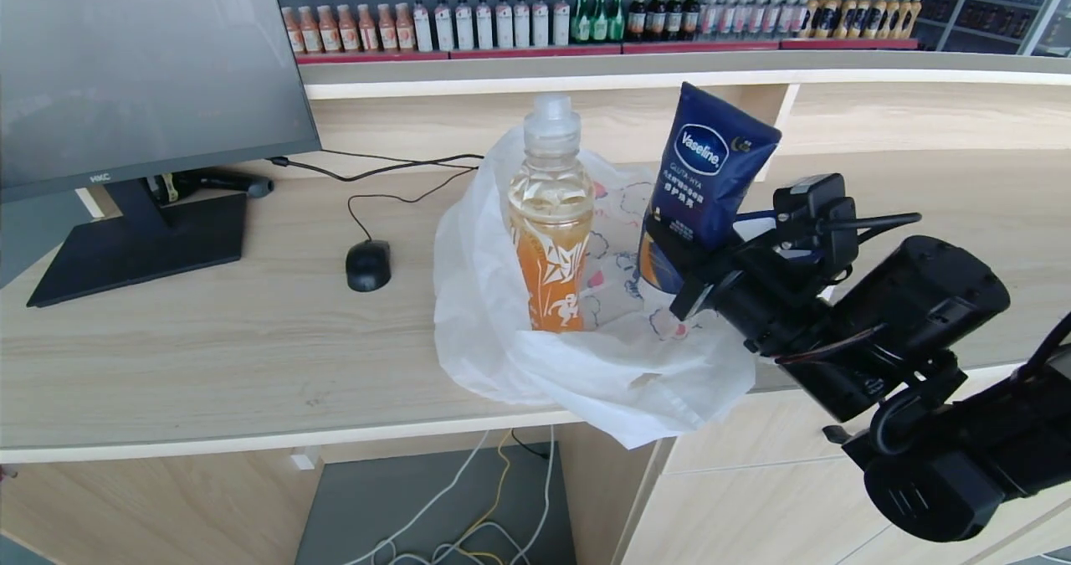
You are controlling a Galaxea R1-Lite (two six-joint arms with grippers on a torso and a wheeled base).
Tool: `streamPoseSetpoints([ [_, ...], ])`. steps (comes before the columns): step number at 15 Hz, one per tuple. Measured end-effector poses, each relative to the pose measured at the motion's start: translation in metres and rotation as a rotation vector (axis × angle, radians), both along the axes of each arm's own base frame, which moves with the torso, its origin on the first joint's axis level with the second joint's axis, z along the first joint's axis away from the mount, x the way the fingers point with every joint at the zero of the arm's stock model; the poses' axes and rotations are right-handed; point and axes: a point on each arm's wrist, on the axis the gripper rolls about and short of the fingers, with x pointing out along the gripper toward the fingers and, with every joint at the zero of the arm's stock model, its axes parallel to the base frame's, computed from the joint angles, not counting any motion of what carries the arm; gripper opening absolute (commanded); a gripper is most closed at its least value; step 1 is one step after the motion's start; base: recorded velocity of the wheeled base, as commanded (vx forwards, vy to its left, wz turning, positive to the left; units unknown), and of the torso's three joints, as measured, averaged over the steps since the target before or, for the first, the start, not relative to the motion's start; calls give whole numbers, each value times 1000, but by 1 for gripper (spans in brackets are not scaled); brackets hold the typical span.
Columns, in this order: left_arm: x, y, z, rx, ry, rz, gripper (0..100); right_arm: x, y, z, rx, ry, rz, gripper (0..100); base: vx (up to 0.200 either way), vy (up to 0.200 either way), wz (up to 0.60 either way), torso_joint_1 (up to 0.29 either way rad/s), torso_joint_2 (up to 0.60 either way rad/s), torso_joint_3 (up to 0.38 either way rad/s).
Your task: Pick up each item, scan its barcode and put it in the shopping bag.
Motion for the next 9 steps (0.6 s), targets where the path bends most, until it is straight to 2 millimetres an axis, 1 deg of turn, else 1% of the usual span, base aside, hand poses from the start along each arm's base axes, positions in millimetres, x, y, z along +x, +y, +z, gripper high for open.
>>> streamPoseSetpoints([
  [4, 0, 0, 0, 0, 0, 0, 100, -1, 10, -19, -34, 57, 29, 0, 0, 0, 0, 0, 0, 0],
  [9, 0, 0, 0, 0, 0, 0, 100, 2, 15, -28, -42, 78, 35, 0, 0, 0, 0, 0, 0, 0],
])
